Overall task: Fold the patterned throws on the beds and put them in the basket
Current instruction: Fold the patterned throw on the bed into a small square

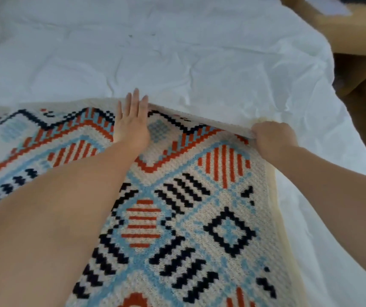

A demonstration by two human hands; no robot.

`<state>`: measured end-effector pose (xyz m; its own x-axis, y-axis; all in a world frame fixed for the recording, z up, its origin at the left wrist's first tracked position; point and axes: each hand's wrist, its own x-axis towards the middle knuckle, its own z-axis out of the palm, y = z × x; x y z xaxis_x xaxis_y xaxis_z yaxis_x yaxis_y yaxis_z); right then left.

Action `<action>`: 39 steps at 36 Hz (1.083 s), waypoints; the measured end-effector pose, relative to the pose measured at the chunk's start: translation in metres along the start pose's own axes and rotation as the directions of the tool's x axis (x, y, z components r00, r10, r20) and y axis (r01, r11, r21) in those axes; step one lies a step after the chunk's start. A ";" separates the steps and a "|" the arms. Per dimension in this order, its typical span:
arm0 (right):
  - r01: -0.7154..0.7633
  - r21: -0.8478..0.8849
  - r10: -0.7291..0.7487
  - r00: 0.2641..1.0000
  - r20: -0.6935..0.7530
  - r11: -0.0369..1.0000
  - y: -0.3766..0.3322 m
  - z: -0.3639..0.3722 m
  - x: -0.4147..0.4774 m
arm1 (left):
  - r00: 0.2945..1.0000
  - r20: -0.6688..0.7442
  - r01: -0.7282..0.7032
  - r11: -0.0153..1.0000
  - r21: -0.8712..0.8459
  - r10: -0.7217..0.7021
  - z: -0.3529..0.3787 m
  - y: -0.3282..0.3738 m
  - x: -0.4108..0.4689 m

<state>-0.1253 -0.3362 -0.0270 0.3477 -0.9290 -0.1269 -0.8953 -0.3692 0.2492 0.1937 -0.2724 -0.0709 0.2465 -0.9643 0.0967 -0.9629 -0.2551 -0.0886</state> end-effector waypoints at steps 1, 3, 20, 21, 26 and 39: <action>-0.004 0.028 0.004 1.000 0.002 1.000 0.001 -0.002 -0.005 | 1.000 -0.016 0.019 1.000 0.008 -0.019 -0.004 -0.003 0.003; -0.011 0.043 0.010 1.000 0.015 0.999 0.003 -0.005 -0.012 | 0.998 0.021 0.052 0.999 0.007 -0.052 -0.009 -0.007 0.005; 0.049 -0.147 -0.037 0.996 0.081 0.988 0.018 -0.033 -0.104 | 0.982 0.165 -0.063 0.979 -0.193 0.096 -0.080 -0.047 -0.106; 0.062 -0.149 -0.046 0.993 0.111 0.987 0.019 -0.043 -0.120 | 0.979 0.179 -0.064 0.981 -0.182 0.097 -0.093 -0.051 -0.123; 0.073 -0.130 -0.050 0.984 0.168 0.989 0.012 -0.051 -0.144 | 0.963 0.261 -0.034 0.987 -0.155 0.074 -0.105 -0.053 -0.155; 0.100 -0.001 -0.098 0.974 0.202 0.995 0.007 -0.061 -0.233 | 0.940 0.317 -0.070 0.981 -0.182 0.126 -0.135 -0.069 -0.242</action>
<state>-0.1960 -0.1240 0.0632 0.3701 -0.8636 -0.3423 -0.8556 -0.4605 0.2366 0.1855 -0.0119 0.0452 0.1454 -0.9612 -0.2344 -0.9817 -0.1696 0.0866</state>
